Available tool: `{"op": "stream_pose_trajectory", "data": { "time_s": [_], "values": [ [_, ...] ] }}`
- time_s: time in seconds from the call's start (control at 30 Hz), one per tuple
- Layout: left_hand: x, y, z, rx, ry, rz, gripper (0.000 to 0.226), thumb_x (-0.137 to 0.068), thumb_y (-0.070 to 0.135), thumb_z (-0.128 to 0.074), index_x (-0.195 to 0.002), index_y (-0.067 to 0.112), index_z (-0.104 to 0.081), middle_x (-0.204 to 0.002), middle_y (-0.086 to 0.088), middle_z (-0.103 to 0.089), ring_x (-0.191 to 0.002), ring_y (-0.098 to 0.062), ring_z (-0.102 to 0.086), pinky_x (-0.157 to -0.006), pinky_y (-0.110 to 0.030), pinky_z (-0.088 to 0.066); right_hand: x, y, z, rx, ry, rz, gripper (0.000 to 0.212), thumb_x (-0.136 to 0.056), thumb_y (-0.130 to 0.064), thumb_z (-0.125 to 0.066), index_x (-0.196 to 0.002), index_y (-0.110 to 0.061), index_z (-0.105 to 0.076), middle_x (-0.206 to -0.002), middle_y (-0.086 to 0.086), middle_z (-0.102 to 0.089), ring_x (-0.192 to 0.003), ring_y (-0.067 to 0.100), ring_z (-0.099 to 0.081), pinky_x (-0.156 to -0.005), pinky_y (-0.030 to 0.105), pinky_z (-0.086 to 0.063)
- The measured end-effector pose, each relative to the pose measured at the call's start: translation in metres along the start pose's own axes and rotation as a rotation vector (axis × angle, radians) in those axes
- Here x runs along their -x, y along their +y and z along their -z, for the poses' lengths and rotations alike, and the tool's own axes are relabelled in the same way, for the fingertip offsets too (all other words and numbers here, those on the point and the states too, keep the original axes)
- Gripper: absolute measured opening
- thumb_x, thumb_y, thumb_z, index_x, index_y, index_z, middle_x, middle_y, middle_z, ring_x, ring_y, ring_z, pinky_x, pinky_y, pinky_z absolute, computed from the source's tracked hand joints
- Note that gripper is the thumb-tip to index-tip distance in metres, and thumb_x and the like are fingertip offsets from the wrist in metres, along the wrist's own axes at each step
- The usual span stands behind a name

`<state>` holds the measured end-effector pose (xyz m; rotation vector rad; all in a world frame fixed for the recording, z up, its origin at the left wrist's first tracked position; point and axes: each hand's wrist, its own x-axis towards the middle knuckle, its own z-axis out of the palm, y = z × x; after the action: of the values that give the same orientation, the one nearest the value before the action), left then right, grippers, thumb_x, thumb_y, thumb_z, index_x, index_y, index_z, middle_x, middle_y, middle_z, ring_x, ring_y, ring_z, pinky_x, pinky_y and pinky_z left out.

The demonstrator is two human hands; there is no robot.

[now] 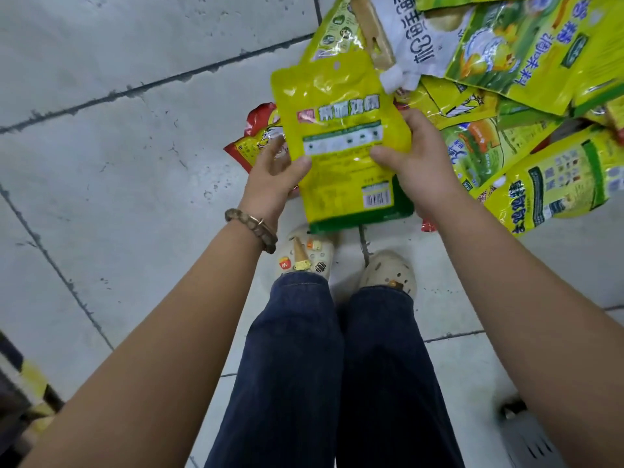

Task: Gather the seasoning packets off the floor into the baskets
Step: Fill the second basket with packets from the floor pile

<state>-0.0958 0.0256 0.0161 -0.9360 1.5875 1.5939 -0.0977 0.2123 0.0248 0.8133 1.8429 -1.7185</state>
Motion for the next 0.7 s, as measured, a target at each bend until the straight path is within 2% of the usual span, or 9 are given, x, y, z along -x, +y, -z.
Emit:
{"op": "stream_pose_trajectory", "data": {
  "time_s": [0.07,0.13,0.2,0.3,0.4,0.5,0.6,0.7],
  "values": [
    [0.007,-0.005,0.006,0.143,-0.150,0.052,0.054,-0.072,0.014,-0.078,-0.120,0.014,-0.055,-0.108,0.001,-0.069,-0.099,-0.019,-0.066,-0.076,-0.034,-0.056,0.013,-0.007,-0.010,-0.011,-0.077,-0.034,0.034,-0.083,0.005,-0.063,-0.099,-0.023,-0.051,-0.101,0.001,-0.063,-0.085,0.012,-0.063,-0.075,0.029,-0.056],
    [0.011,-0.014,0.015,0.204,-0.158,0.065,0.053,-0.057,0.012,-0.086,-0.105,0.016,-0.063,-0.097,0.000,-0.073,-0.093,-0.020,-0.068,-0.079,-0.038,-0.056,0.017,-0.006,-0.028,0.049,-0.113,-0.056,0.033,-0.084,0.002,-0.064,-0.099,-0.023,-0.050,-0.102,0.002,-0.062,-0.087,0.014,-0.062,-0.077,0.032,-0.055],
    [0.016,-0.022,0.025,0.229,-0.008,0.046,0.038,-0.063,0.003,-0.075,-0.098,0.015,-0.065,-0.088,0.001,-0.074,-0.084,-0.018,-0.070,-0.077,-0.037,-0.057,0.012,-0.004,-0.044,0.202,-0.105,0.001,0.030,-0.085,-0.005,-0.065,-0.109,-0.019,-0.052,-0.110,0.004,-0.062,-0.100,0.018,-0.060,-0.087,0.036,-0.051],
    [0.020,-0.032,0.044,0.319,0.239,0.036,0.026,-0.079,-0.006,-0.064,-0.092,0.017,-0.063,-0.077,0.008,-0.073,-0.074,-0.011,-0.070,-0.070,-0.031,-0.058,-0.015,-0.007,-0.061,0.798,-0.130,0.278,0.044,-0.087,-0.019,-0.063,-0.128,-0.014,-0.050,-0.128,0.007,-0.054,-0.119,0.024,-0.050,-0.096,0.037,-0.040],
    [0.019,-0.042,0.060,0.422,0.439,0.059,0.025,-0.082,-0.004,-0.063,-0.099,0.014,-0.063,-0.085,0.005,-0.072,-0.082,-0.017,-0.069,-0.078,-0.039,-0.055,-0.048,-0.016,-0.081,1.274,-0.192,0.508,0.055,-0.087,-0.011,-0.055,-0.140,-0.017,-0.039,-0.144,0.009,-0.039,-0.134,0.028,-0.033,-0.106,0.040,-0.026],
    [0.019,-0.044,0.066,0.442,0.587,0.097,0.030,-0.080,-0.001,-0.067,-0.106,0.011,-0.061,-0.103,-0.008,-0.067,-0.098,-0.028,-0.065,-0.091,-0.049,-0.050,-0.075,-0.021,-0.098,1.532,-0.281,0.550,0.057,-0.086,-0.015,-0.060,-0.139,-0.014,-0.039,-0.147,0.014,-0.034,-0.140,0.029,-0.022,-0.113,0.047,-0.015],
    [0.019,-0.039,0.068,0.366,0.680,0.118,0.036,-0.080,0.006,-0.071,-0.114,0.007,-0.060,-0.104,-0.006,-0.063,-0.095,-0.022,-0.062,-0.090,-0.041,-0.051,-0.090,-0.028,-0.103,1.707,-0.282,0.584,0.048,-0.085,-0.029,-0.064,-0.128,-0.010,-0.051,-0.132,0.019,-0.048,-0.130,0.034,-0.033,-0.109,0.049,-0.020],
    [0.017,-0.034,0.068,0.342,0.752,0.132,0.045,-0.082,0.012,-0.070,-0.124,0.005,-0.054,-0.110,-0.006,-0.060,-0.094,-0.018,-0.058,-0.081,-0.030,-0.052,-0.098,-0.033,-0.102,1.692,-0.282,0.612,0.031,-0.091,-0.018,-0.055,-0.120,-0.010,-0.058,-0.122,0.019,-0.056,-0.122,0.034,-0.041,-0.104,0.046,-0.026]
  ]
}}
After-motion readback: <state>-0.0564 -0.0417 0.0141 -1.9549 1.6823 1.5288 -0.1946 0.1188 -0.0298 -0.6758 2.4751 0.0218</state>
